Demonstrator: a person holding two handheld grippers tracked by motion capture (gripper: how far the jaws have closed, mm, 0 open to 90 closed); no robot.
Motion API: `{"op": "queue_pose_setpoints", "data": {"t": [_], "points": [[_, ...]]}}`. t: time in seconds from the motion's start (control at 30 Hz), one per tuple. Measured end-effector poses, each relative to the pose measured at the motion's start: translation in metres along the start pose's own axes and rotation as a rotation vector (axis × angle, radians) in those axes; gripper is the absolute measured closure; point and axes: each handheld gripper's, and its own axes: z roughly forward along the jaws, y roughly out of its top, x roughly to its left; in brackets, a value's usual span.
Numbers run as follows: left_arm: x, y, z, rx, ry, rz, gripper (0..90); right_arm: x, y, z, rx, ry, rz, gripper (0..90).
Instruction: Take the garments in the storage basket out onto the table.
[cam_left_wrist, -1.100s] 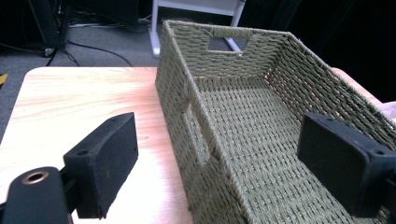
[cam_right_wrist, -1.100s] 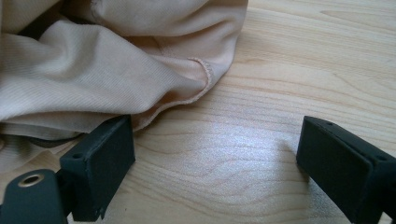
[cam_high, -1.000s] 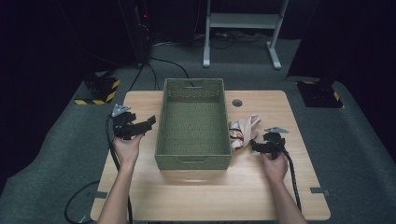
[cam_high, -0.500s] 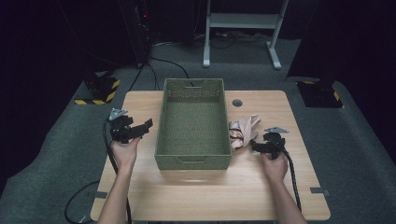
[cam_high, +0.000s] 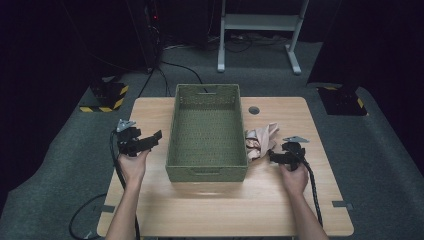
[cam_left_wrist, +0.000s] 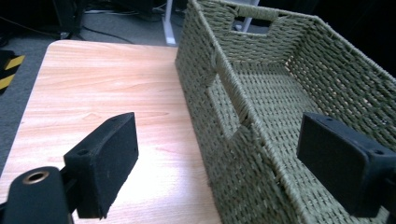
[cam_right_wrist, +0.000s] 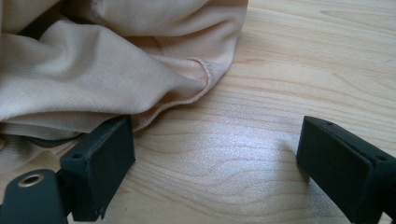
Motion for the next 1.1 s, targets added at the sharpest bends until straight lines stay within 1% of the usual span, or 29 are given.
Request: {"op": "queue_pose_setpoints", "data": {"t": [0.5,0.67,0.83,1.1], "points": [[0.006,-0.008,0.002,0.014,0.021,-0.010,13.1,0.000,0.000,0.000,0.000,0.000,0.000,10.9],[0.007,-0.011,0.003,0.019,0.037,0.003,13.1,0.000,0.000,0.000,0.000,0.000,0.000,10.9],[0.010,-0.013,0.006,0.030,0.046,-0.005,13.1,0.000,0.000,0.000,0.001,0.000,0.000,10.9],[0.011,-0.019,0.010,0.051,0.063,0.007,13.2,0.000,0.000,0.000,0.000,0.000,-0.001,10.9]]}}
